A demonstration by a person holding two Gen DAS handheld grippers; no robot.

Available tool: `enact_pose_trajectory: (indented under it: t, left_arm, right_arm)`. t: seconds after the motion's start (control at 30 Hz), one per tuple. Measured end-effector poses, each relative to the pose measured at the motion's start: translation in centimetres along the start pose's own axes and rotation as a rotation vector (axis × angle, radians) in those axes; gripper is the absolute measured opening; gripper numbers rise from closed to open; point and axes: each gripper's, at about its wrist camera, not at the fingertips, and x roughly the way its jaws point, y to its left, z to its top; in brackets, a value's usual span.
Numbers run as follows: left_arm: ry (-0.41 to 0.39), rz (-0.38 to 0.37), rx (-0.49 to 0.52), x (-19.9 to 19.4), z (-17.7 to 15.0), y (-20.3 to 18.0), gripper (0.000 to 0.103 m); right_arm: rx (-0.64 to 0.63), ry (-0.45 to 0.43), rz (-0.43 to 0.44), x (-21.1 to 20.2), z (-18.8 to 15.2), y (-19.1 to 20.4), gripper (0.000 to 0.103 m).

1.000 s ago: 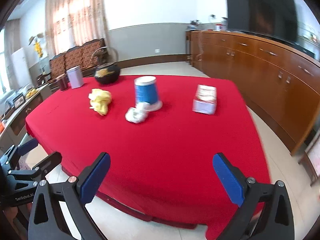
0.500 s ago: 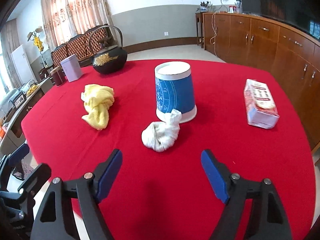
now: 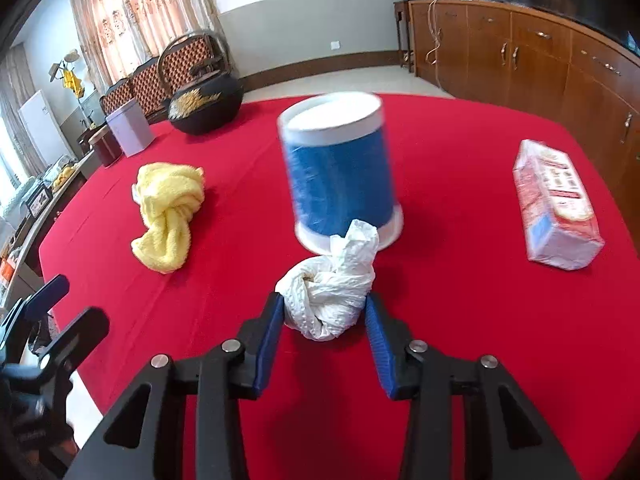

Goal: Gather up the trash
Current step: 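Grasp the white crumpled tissue with the right gripper while the left gripper grasps the yellow cloth, then carry the tissue and yellow cloth over the black bin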

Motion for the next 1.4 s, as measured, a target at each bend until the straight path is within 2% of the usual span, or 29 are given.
enact_pose_trajectory:
  t: [0.3,0.5,0.57,0.63,0.67,0.7,0.73,1.03,1.4]
  left_arm:
    - [0.055,0.017,0.012,4.3,2.7,-0.4,0.096]
    - [0.107,0.029,-0.015,6.6,3.8,0.2,0.082]
    - [0.126,0.023,-0.022,7.3,3.9,0.3,0.074]
    - [0.175,0.016,-0.016,8.3,3.7,0.2,0.039]
    - [0.171,0.020,-0.021,8.2,3.7,0.4,0.036]
    - [0.160,0.005,-0.018,7.9,3.7,0.4,0.023]
    - [0.158,-0.001,-0.008,7.7,3.6,0.3,0.020]
    - [0.109,-0.005,-0.028,3.9,2.1,0.9,0.018]
    - [0.084,-0.021,0.025,0.6,1.4,-1.1,0.018]
  right_arm:
    - [0.054,-0.033,-0.071,-0.2,2.5,-4.5,0.044]
    - [0.046,-0.026,-0.065,0.8,3.8,-5.4,0.044]
    - [0.045,-0.024,-0.059,1.1,3.9,-5.3,0.044]
    - [0.044,-0.023,-0.058,1.1,3.8,-5.3,0.044]
    - [0.046,-0.024,-0.052,0.9,3.7,-5.2,0.044]
    - [0.045,-0.027,-0.051,0.7,3.7,-5.2,0.043]
    - [0.044,-0.029,-0.051,0.7,3.6,-5.1,0.043]
    - [0.041,-0.045,-0.044,-2.3,1.8,-5.0,0.043]
    - [0.008,-0.059,-0.043,-6.3,-1.3,-3.5,0.043]
